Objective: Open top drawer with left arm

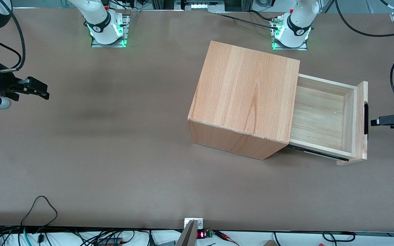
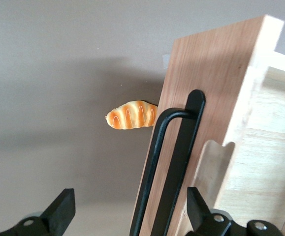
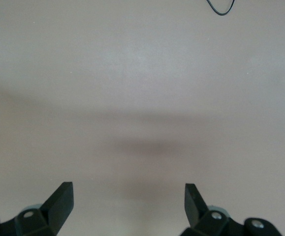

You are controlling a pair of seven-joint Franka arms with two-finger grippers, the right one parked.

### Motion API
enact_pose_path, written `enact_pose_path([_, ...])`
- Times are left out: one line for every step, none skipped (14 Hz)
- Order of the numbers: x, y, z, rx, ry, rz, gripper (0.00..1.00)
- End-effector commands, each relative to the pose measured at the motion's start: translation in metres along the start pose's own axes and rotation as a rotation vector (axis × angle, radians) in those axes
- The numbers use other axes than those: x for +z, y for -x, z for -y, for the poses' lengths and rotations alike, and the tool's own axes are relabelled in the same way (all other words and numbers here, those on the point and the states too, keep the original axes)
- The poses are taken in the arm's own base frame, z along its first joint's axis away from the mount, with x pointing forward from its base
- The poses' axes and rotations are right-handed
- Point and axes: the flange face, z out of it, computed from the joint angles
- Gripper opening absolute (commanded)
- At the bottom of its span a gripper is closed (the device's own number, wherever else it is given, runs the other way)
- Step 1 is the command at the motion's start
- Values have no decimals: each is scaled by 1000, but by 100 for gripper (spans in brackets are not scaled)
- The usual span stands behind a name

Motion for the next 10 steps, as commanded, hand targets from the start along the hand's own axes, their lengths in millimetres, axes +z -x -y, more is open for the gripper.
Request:
enact_pose_path([-21, 12, -12, 2, -34, 5, 100])
enact_pose_path([-22, 11, -17, 10, -32, 11, 100])
enact_pose_path([-27, 11, -24, 17, -36, 13, 100])
enact_pose_path([-32, 11, -33, 8, -36, 15, 100])
enact_pose_path([-39, 13, -46, -10, -42, 17, 100])
enact_pose_path([-45, 14, -59, -15, -51, 29, 100])
enact_pose_path([-54, 18, -74, -14, -74, 38, 100])
enact_pose_path([-60, 20, -89, -10, -98, 40, 100])
enact_pose_path([-70, 26, -103, -7, -125, 34, 100])
enact_pose_path([-77, 29, -119, -8, -144, 24, 100])
